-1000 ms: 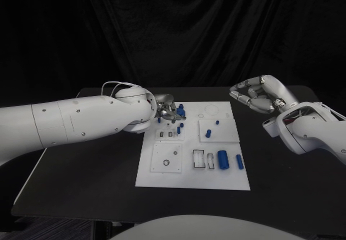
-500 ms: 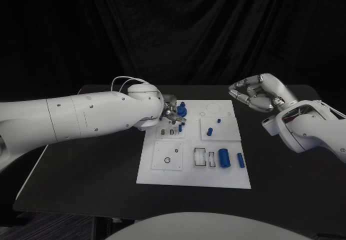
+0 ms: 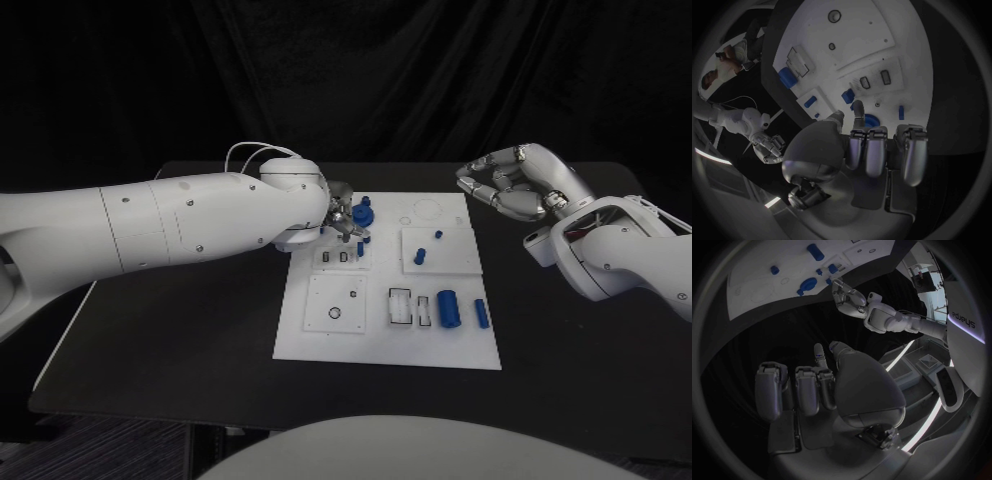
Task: Assemble the parts on the task board
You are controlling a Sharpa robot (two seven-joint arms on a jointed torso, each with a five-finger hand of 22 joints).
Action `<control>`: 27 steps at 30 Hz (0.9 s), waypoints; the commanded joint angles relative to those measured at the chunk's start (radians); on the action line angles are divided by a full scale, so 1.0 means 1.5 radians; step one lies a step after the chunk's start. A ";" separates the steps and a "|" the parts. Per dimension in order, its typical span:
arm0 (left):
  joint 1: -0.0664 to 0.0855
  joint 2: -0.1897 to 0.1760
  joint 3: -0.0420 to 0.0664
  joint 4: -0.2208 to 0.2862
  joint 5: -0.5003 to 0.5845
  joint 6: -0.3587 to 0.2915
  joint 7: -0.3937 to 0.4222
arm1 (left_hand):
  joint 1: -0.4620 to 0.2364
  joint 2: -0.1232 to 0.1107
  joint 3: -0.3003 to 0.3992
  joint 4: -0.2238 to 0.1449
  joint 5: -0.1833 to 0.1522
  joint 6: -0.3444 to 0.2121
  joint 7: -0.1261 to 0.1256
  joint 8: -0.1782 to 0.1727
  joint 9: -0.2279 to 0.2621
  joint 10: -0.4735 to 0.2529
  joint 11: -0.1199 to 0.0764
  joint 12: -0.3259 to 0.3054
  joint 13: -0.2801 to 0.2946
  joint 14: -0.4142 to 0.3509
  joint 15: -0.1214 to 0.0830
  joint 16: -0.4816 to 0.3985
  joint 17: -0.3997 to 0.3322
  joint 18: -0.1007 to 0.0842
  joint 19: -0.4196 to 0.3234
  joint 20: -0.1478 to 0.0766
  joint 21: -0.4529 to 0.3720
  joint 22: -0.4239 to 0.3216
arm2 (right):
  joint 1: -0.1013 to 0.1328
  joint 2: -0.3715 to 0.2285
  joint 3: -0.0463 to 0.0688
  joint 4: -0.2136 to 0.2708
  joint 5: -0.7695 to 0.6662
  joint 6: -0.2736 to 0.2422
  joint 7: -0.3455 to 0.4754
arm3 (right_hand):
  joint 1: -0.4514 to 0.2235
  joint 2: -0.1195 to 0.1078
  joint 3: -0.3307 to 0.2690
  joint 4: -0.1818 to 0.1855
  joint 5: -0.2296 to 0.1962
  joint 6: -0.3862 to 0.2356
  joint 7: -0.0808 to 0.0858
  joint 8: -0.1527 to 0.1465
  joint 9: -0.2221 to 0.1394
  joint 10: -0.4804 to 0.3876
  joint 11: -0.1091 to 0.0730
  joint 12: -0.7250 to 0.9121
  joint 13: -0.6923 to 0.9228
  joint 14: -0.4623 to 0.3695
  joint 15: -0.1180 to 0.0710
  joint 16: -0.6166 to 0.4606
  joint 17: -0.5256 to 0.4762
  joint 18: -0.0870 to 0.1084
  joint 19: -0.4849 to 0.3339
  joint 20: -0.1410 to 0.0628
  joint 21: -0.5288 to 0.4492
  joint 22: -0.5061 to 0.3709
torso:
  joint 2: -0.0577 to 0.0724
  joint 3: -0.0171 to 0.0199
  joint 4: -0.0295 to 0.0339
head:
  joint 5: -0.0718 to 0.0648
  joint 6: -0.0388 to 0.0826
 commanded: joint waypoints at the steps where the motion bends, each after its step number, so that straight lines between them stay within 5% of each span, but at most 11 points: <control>1: -0.002 0.004 0.001 -0.002 -0.004 0.000 0.017 | 0.001 0.006 0.001 -0.005 0.006 0.006 0.003 -0.017 -0.009 0.069 0.003 0.002 0.175 0.069 0.001 0.002 0.175 -0.001 0.034 -0.003 -0.003 0.121 | -0.003 0.000 0.000 -0.001 -0.017 -0.001 0.005 | 0.008 0.001 0.004 -0.001 0.003 0.004 0.001 -0.004 -0.001 0.068 -0.002 0.002 0.176 0.060 -0.003 0.003 0.130 0.003 0.035 -0.001 0.004 0.137 | 0.000 -0.0003 -0.0007 | 0.002 -0.001; 14: -0.006 0.012 0.000 -0.017 -0.004 0.000 0.032 | -0.004 0.006 0.001 -0.004 0.006 0.014 0.004 -0.032 -0.017 0.069 0.005 0.002 0.175 0.069 0.003 0.002 0.175 0.000 0.033 -0.002 -0.004 0.119 | -0.004 0.002 0.000 -0.003 -0.022 -0.001 0.006 | 0.008 0.001 0.005 -0.001 0.005 0.004 0.001 -0.004 -0.001 0.068 -0.002 0.002 0.176 0.060 -0.003 0.004 0.130 0.003 0.035 -0.001 0.004 0.137 | 0.001 -0.0005 0.0007 | -0.002 -0.001; 27: -0.012 0.018 -0.001 -0.027 -0.004 0.003 0.038 | -0.006 0.008 0.001 -0.004 0.007 0.026 0.002 -0.037 -0.019 0.069 0.004 0.002 0.175 0.069 0.003 0.002 0.175 0.001 0.030 -0.002 -0.006 0.115 | -0.005 0.005 0.000 -0.006 -0.023 0.006 0.003 | 0.009 0.001 0.005 -0.002 0.006 0.004 0.001 -0.005 -0.001 0.068 -0.002 0.002 0.176 0.060 -0.003 0.003 0.129 0.004 0.035 -0.001 0.003 0.137 | 0.000 -0.0007 0.0011 | -0.015 -0.001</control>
